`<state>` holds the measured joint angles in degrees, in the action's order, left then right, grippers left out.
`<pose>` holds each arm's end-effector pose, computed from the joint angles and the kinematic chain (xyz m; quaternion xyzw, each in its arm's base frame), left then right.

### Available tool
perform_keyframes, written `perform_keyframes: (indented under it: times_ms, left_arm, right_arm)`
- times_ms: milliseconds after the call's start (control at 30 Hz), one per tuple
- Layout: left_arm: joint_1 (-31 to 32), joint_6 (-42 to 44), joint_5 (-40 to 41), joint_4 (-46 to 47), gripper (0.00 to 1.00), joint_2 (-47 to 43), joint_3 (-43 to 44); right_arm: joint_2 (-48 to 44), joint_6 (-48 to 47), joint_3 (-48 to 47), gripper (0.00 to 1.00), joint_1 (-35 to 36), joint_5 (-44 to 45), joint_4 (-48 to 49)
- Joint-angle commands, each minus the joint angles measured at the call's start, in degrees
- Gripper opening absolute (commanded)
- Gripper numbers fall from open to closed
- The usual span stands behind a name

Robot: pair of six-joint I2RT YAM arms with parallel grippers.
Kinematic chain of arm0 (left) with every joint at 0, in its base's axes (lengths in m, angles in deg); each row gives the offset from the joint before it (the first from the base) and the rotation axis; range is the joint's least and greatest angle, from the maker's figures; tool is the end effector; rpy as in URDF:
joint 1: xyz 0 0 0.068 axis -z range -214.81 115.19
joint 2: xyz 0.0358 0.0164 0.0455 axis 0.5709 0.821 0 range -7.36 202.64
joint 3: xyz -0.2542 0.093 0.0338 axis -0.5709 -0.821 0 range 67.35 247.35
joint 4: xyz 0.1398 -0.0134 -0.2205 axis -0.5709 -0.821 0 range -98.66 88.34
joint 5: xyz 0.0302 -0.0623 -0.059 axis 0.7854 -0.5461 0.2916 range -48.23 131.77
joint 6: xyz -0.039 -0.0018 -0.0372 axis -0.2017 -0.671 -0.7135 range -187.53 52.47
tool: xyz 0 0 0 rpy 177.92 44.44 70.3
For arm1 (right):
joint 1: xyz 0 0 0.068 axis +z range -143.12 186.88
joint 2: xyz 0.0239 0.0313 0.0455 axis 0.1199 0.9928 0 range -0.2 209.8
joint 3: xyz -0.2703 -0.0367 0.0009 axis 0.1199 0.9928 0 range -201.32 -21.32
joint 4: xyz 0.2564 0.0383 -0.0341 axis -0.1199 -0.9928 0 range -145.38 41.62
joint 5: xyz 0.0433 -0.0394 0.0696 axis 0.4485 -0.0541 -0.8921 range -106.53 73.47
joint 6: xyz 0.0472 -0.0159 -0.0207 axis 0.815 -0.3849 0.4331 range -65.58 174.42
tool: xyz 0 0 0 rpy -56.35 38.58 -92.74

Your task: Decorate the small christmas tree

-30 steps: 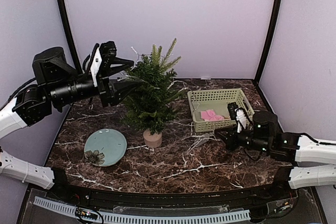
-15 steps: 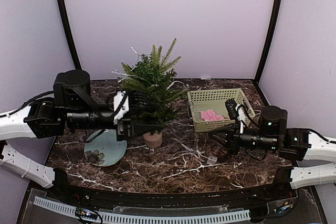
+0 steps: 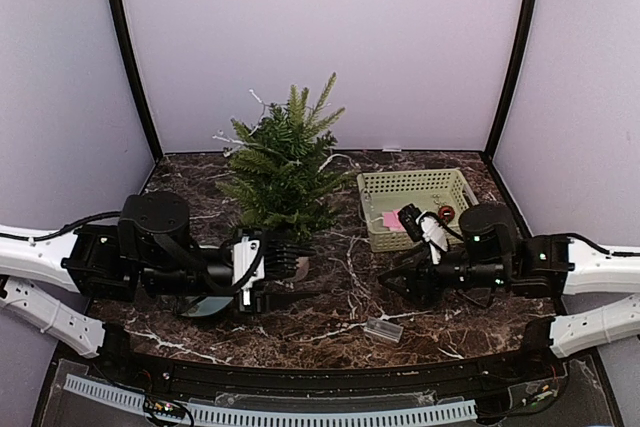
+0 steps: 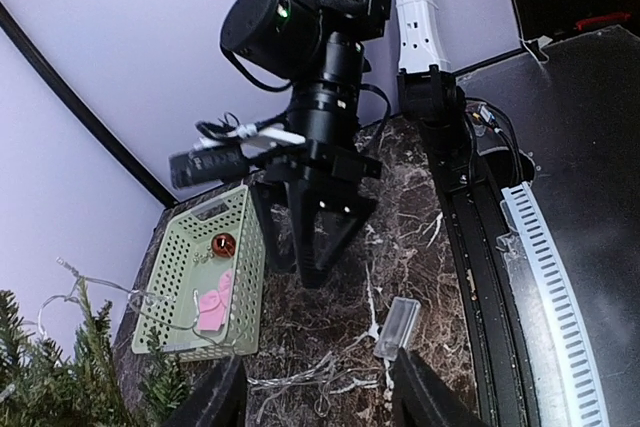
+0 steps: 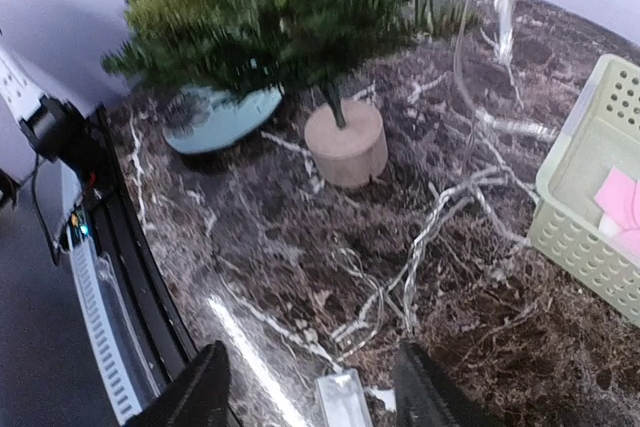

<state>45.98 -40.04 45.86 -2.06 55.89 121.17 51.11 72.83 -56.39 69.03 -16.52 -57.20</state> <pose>0.0442 -0.2569 0.3496 0.6062 0.4666 -0.2642 0.5874 0.0965 0.1824 0.2622 -0.3142 0.7830 0.3470 0.4096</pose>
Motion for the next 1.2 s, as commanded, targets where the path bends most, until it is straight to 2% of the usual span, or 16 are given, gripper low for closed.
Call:
perform_keyframes:
  times_ms: [0,133,267,400,567,700,867,1033,1167]
  left_arm:
    - [0.07,-4.61,1.58,2.96,0.54,-4.38,-1.98]
    - [0.01,-6.50,3.98,1.80,0.55,-6.34,-3.11]
    - [0.06,-7.83,6.13,1.88,0.56,-7.60,-4.49]
    - [0.02,-8.73,8.56,4.53,0.56,-8.75,-6.56]
    - [0.05,-10.10,9.26,7.46,0.58,-9.88,-9.62]
    - [0.14,-10.48,9.98,8.20,0.59,-10.86,-10.96]
    - [0.50,-10.45,10.81,8.48,0.59,-12.18,-12.58]
    - [0.99,-10.59,12.47,8.89,0.60,-13.79,-14.68]
    - [1.11,-10.02,14.28,10.58,0.60,-15.01,-16.22]
  right_arm:
    - [5.97,-1.12,0.16,0.64,0.49,-1.12,-4.65]
    - [15.24,-1.04,-2.54,0.67,0.66,-2.09,-6.69]
    - [21.34,0.81,-4.44,0.59,0.78,2.84,-5.90]
    - [25.85,2.43,-6.18,0.57,0.54,6.67,0.19]
    - [33.70,4.58,-5.80,0.61,-0.06,7.24,12.95]
    - [38.53,7.27,-6.97,0.61,-0.19,11.11,19.44]
    - [41.30,8.97,-7.52,0.67,-0.37,15.78,24.80]
    - [38.18,10.16,-3.84,0.72,-0.41,21.42,32.24]
    - [36.45,8.69,-1.92,0.71,-0.49,24.31,38.13]
